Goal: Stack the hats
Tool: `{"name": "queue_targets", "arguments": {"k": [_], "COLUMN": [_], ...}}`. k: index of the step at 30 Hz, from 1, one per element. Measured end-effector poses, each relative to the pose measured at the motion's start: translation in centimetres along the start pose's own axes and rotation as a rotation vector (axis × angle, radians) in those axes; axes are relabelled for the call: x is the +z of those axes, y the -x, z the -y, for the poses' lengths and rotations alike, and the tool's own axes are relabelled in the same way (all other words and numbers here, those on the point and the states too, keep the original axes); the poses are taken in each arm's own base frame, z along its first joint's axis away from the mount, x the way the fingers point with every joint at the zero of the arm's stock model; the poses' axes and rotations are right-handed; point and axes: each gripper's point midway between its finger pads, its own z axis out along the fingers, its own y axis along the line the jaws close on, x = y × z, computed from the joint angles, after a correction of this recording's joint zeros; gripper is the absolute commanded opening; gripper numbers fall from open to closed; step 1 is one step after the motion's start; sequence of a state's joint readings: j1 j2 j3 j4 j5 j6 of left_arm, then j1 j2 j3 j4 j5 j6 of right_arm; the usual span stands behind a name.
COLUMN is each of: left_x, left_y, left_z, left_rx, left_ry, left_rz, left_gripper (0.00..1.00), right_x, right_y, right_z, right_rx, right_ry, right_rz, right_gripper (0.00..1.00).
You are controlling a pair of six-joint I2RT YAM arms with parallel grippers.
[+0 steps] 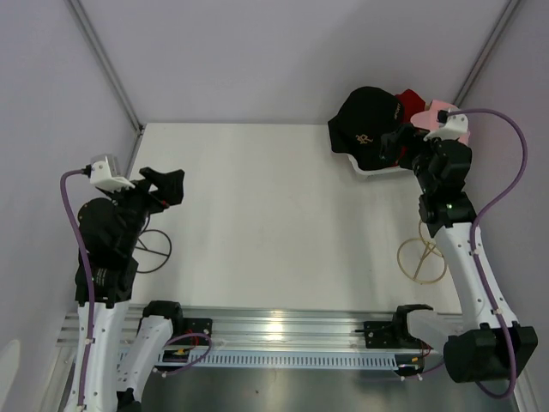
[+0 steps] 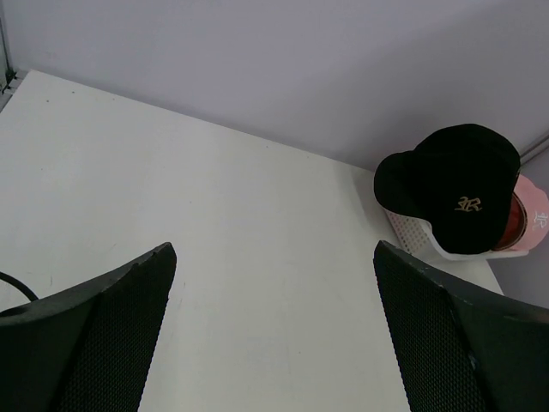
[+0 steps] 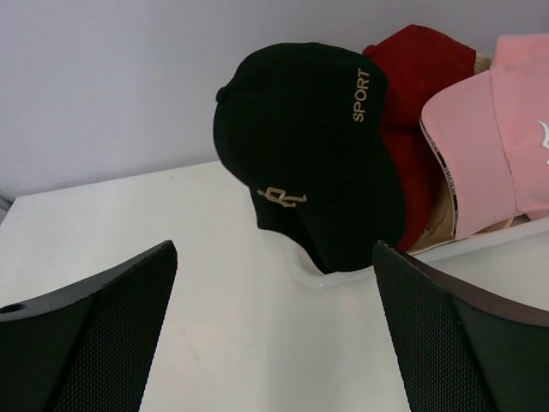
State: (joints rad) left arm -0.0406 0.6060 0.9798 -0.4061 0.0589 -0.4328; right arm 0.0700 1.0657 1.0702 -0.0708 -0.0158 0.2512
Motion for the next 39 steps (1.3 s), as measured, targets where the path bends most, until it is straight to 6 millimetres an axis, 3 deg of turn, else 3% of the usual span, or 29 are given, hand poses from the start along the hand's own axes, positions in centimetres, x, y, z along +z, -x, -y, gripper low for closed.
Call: {"name": "queue_targets", "arguments": {"k": [6,11,16,21,28,31,32,34,35,37,38,39], "left_x": [-0.4,-0.3,0.0,0.6,1.4,1.5,1.5,1.5,1.5,1.5,1.5,1.5], "left_y": [0.1,-0.6,-1.1,-1.6,-2.5,-2.6,-2.7,-2.7,-2.8,-2.8,-2.8,-2.8], "left_z": [0.1,0.5,0.4,0.0,-0.6,-0.6,-0.6,-0.5,-0.5,-0.5,-0.5,-0.5], "left_rx": [0.044,0.089,0.112,0.125,0.135,0.135,0.135,0.136,0.138,0.141,0.141,0.141], "left_ry": [-0.013,-0.039,-0.041,-0.028,-0.012,-0.012,-0.012,-0.018,-0.019,-0.021,-0.021,-0.022], "left_rz": [0.008,-0.021,-0.042,-0.065,-0.104,-0.109,-0.110,-0.113,-0.114,-0.116,-0.116,-0.117], "left_gripper": [1.00,0.99,0.99,0.99,0.99,0.99,0.99,1.00,0.99,0.99,1.00,1.00], "right_x": [4.2,10.1,15.5,20.2,22.3,22.6,22.7,22.7,22.8,22.8,22.9,22.9], "right_y": [1.3,4.1,4.5,2.5,-3.3,-4.4,-4.6,-4.5,-4.5,-4.4,-4.5,-4.7], "right_z": [2.4,3.7,4.1,3.5,3.4,3.6,3.8,4.1,4.3,4.8,5.1,5.5], "right_rx": [-0.013,-0.048,-0.131,-0.205,-0.291,-0.308,-0.308,-0.306,-0.298,-0.276,-0.266,-0.254], "right_ry": [-0.164,-0.263,-0.302,-0.296,-0.280,-0.279,-0.280,-0.277,-0.273,-0.268,-0.268,-0.270], "right_rz": [-0.036,-0.029,-0.061,-0.130,-0.270,-0.296,-0.299,-0.302,-0.302,-0.302,-0.304,-0.308], "right_gripper": [0.98,0.93,0.95,0.98,0.96,0.86,0.74,0.60,0.40,0.20,0.01,0.00]}}
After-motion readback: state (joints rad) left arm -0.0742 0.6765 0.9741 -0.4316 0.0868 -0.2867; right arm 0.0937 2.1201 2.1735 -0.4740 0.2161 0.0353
